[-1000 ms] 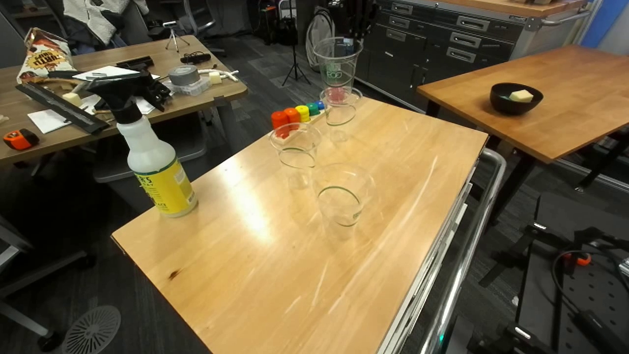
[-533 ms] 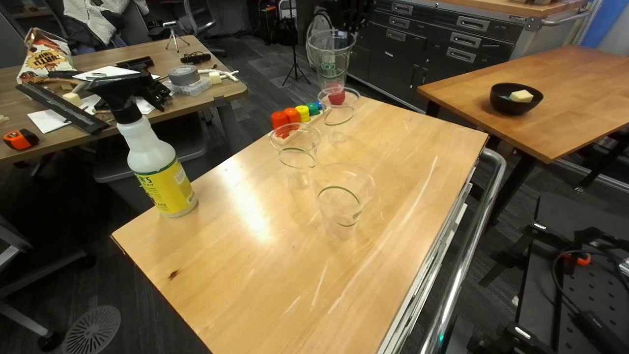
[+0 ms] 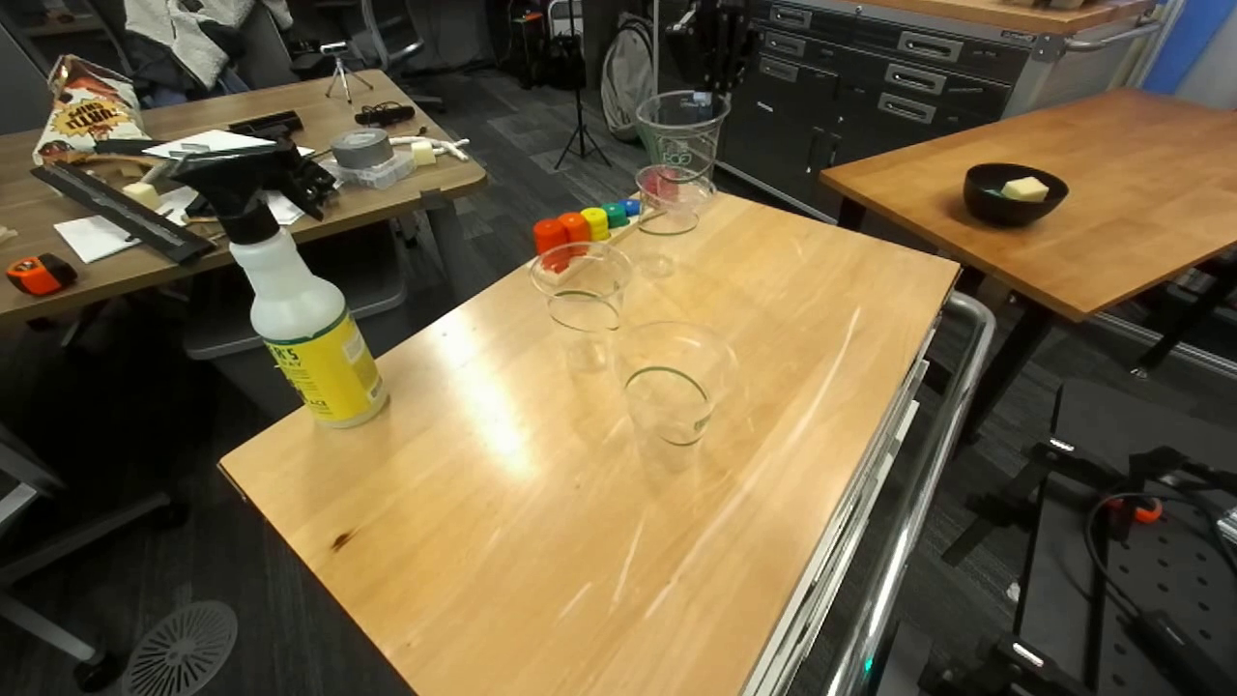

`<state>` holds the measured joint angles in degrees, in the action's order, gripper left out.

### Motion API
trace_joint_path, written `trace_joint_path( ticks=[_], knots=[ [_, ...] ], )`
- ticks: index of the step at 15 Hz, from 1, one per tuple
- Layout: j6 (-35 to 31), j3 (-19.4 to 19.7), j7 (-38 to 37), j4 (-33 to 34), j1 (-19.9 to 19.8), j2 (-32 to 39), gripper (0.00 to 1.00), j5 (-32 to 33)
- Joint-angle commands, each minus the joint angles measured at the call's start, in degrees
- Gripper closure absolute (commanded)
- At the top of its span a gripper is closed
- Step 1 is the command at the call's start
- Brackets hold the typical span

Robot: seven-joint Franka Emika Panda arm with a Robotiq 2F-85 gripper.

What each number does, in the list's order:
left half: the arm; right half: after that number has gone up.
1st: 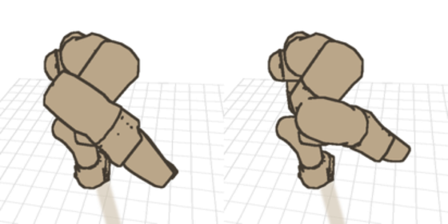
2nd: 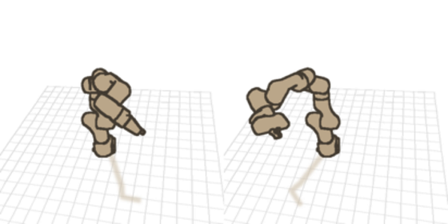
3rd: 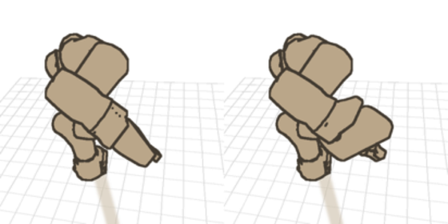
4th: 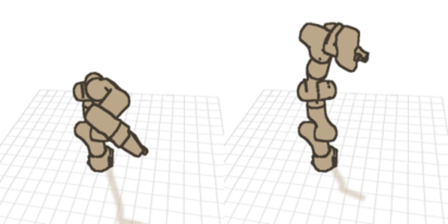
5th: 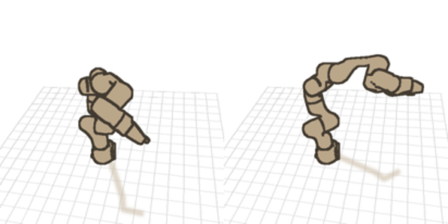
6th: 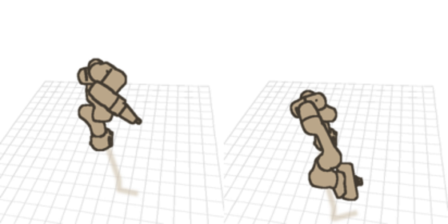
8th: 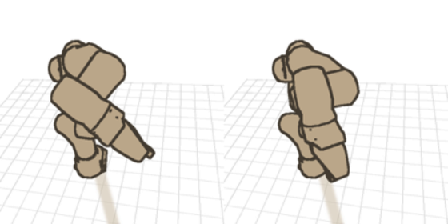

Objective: Pick up all the cups on the table and stack them up together.

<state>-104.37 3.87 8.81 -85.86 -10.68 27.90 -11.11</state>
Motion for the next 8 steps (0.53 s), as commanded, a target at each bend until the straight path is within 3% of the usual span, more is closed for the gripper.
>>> trace_joint_path(
  ticks=[1,8],
  knots=[
    [0.6,-1.8,2.1,-2.1,-0.3,-1.3,0.98,-2.2],
    [-9.0,-3.0,4.1,-6.1,2.6,-1.6,0.98,1.0]
  ],
)
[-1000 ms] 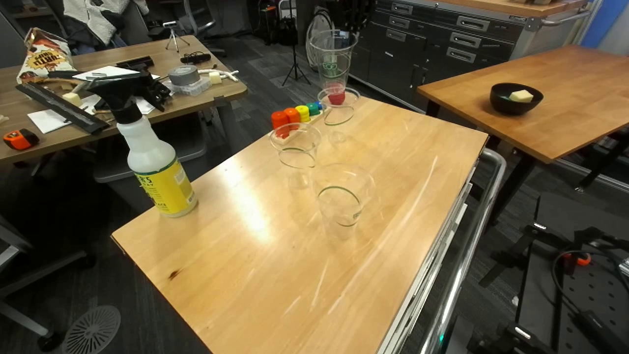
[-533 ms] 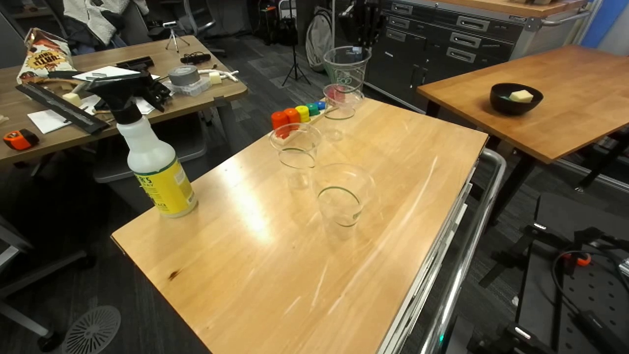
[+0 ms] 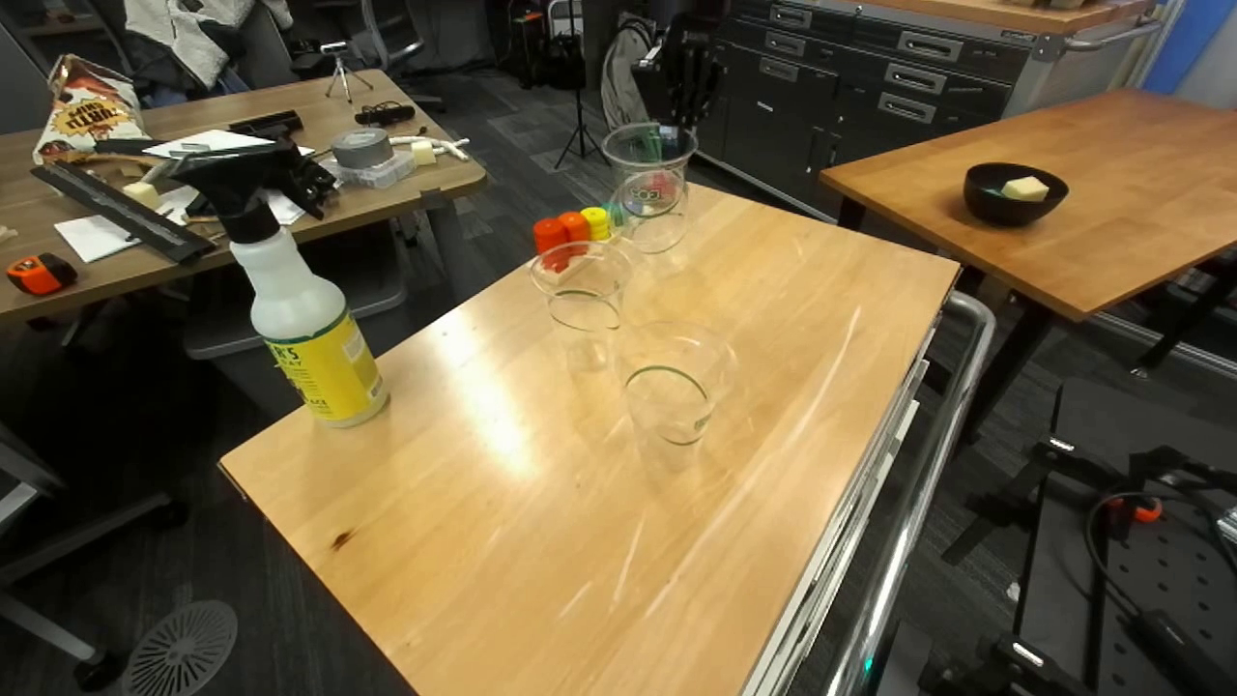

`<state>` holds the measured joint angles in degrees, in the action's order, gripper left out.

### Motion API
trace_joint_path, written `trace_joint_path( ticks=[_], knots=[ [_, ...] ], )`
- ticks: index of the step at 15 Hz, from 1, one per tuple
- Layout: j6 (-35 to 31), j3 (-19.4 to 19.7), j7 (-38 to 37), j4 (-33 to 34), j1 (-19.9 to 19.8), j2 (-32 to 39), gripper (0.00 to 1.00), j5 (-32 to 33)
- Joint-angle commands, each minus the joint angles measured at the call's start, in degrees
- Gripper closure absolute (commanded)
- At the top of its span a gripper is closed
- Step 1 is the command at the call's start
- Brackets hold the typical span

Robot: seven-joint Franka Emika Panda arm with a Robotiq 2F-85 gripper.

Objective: Pick up all the cups on the table and stack them up together.

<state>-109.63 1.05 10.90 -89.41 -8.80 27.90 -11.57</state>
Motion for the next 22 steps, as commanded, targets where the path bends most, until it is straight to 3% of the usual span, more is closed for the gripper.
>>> trace_joint_path(
  ticks=[1,10,11,12,14,22],
  knots=[
    [-5.0,-0.1,2.4,-3.1,1.0,-1.9,0.98,2.0],
    [-13.1,1.4,3.6,-7.5,1.7,-3.7,0.98,12.6],
    [-13.6,1.4,3.6,-7.7,1.7,-3.6,0.93,13.5],
    [-13.7,1.4,3.6,-7.9,1.7,-3.7,0.68,14.1],
    [-13.6,1.2,3.5,-8.1,1.6,-3.8,0.65,14.6],
    [-13.5,1.2,3.4,-8.7,1.6,-5.1,0.05,14.7]
  ],
)
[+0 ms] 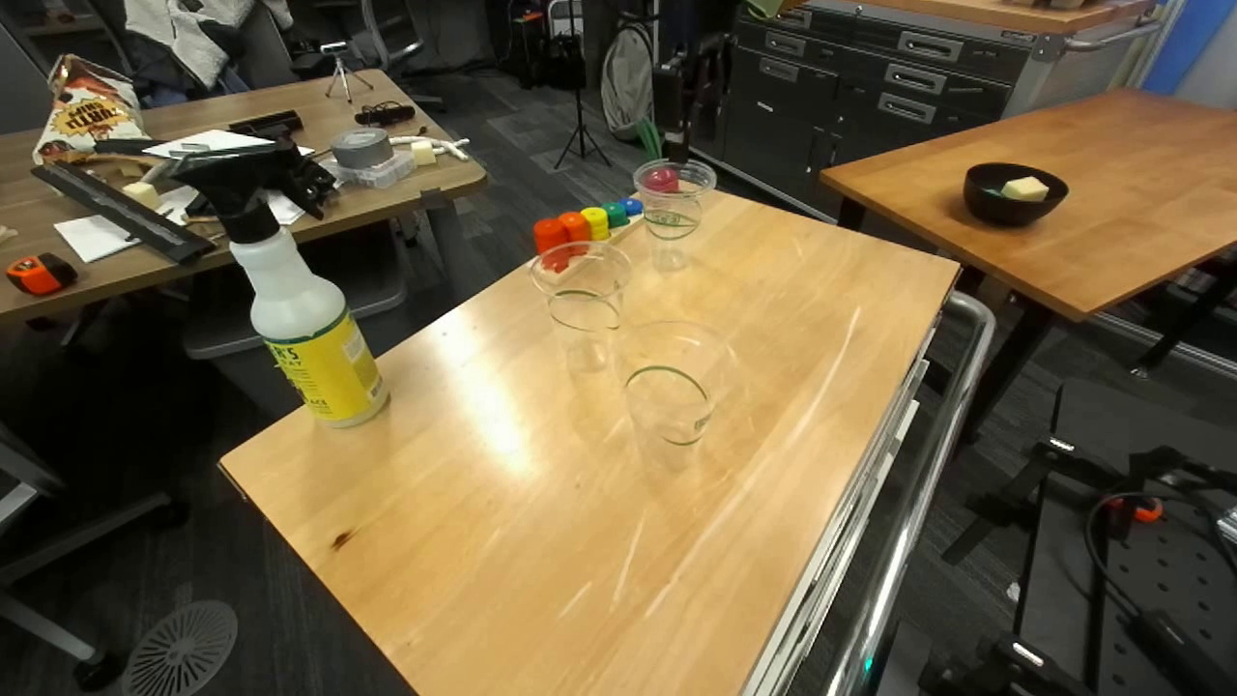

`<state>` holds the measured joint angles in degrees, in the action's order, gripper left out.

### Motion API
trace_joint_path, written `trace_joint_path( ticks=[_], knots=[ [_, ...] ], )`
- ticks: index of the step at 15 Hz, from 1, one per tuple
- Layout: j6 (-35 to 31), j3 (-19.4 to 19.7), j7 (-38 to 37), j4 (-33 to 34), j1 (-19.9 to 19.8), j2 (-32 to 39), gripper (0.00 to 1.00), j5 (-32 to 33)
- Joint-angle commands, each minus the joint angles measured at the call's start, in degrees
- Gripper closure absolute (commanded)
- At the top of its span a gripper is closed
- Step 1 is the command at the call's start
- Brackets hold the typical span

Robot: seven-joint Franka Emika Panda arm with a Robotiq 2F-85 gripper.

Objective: Pick up all the cups on the table and stack them up together.

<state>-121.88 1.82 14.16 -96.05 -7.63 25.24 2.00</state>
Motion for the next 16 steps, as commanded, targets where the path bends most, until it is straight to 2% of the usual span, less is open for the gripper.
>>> trace_joint_path(
  ticks=[1,16],
  knots=[
    [-1.4,0.5,0.0,-2.1,0.5,-2.4,0.0,1.3],
    [5.4,1.2,-3.1,3.5,-0.8,3.2,0.0,-1.2]
  ],
)
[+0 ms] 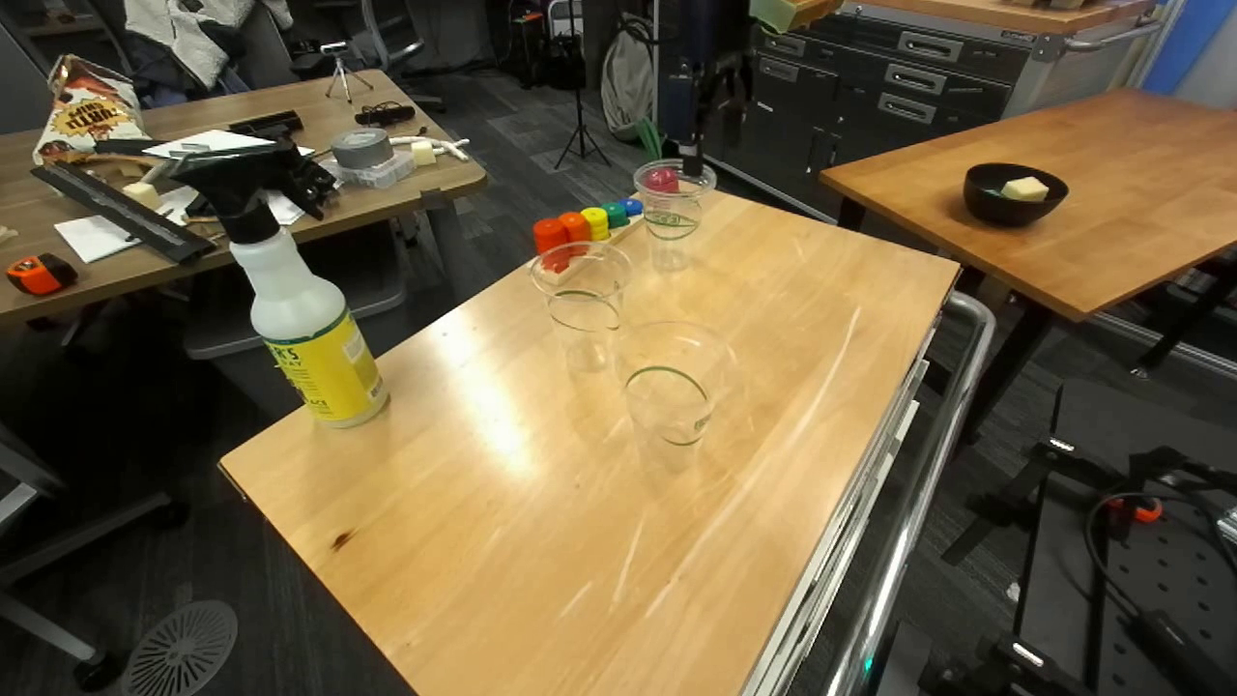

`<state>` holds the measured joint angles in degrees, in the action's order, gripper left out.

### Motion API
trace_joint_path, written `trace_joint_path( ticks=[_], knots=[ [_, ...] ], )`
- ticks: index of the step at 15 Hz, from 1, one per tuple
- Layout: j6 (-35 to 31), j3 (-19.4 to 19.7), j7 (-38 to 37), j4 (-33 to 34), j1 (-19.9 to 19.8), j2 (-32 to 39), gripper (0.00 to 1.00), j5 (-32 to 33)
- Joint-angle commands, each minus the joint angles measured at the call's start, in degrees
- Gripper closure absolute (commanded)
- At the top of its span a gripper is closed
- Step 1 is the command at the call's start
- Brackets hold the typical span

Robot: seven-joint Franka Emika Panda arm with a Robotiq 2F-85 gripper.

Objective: Pick up all the cups on the table and stack them up together.

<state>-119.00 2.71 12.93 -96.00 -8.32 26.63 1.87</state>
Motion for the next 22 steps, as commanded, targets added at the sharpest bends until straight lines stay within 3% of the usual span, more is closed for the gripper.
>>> trace_joint_path(
  ticks=[1,3,4,5,14,17,18,22],
  knots=[
    [2.9,0.4,-2.7,4.1,-0.1,2.3,0.0,-1.1],
    [3.7,0.6,-4.8,5.6,0.0,3.4,0.0,-1.5],
    [4.0,0.7,-5.9,6.3,0.1,3.9,0.07,-1.6],
    [4.4,0.8,-6.8,7.0,0.1,4.4,0.26,-1.8],
    [8.0,0.7,-9.7,9.9,-0.4,5.8,0.96,-3.4],
    [8.3,0.8,-10.1,9.4,-0.6,5.5,1.0,-4.1],
    [8.6,0.8,-10.1,9.3,-0.8,5.3,0.96,-4.4],
    [9.2,1.1,-10.5,8.9,-1.6,4.4,0.96,-5.5]
  ],
)
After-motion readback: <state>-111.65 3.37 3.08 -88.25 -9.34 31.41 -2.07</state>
